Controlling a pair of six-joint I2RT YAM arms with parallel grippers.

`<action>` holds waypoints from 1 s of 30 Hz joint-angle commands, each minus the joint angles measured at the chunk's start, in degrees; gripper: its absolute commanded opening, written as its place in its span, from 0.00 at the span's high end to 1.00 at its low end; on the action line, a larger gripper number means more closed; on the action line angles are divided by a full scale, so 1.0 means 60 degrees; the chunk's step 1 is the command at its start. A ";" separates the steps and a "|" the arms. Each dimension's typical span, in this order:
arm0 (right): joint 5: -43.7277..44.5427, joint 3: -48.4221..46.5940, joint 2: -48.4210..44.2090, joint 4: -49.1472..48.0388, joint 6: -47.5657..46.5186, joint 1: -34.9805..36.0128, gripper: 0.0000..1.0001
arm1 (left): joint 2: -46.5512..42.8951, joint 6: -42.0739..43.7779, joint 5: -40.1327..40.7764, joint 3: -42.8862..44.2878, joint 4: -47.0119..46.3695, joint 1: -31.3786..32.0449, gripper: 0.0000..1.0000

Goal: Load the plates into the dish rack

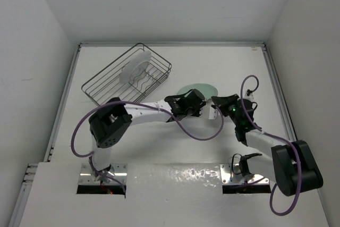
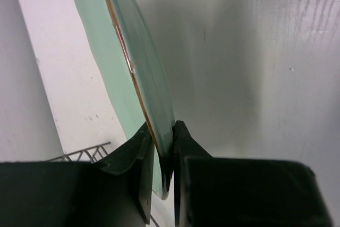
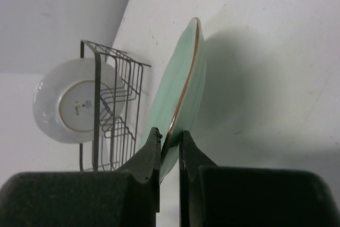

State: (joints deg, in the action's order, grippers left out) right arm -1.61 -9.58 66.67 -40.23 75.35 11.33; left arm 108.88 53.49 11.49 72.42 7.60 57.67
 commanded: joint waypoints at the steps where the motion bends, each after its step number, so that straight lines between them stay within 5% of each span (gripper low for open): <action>1: -0.1576 -0.1066 -0.0317 -0.0906 -0.1143 0.0162 0.98 | -0.0173 -0.1062 0.0033 0.1458 0.0635 -0.0090 1.00; 3: -0.2029 -0.1843 -0.0258 0.0035 -0.2254 0.0162 0.73 | -0.0173 -0.1908 -0.0155 0.2237 0.1850 -0.0134 1.00; 9: -0.1246 -0.2401 -0.1486 0.2201 -0.4250 0.0177 0.32 | -0.0451 -0.3758 -0.1313 0.4306 0.4138 -0.0558 1.00; 13: -0.0160 -0.2826 -0.2934 0.4310 -0.5423 0.0177 0.16 | -0.1064 -0.4037 -0.1387 0.4131 0.4287 -0.0792 1.00; 21: 0.0253 -0.3602 -0.4110 0.6102 -0.6201 0.0147 0.09 | -0.1857 -0.4448 -0.1825 0.4760 0.4636 -0.1393 1.00; 30: 0.0253 -0.3676 -0.4301 0.6031 -0.6172 0.0147 0.09 | -0.3466 -0.4243 -0.2880 0.4906 0.5384 -0.2754 1.00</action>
State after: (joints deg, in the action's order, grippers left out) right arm -0.97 -30.13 41.06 -3.77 39.18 11.88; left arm 96.29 26.76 -3.53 96.64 45.04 43.88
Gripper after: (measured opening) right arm 0.908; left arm 0.125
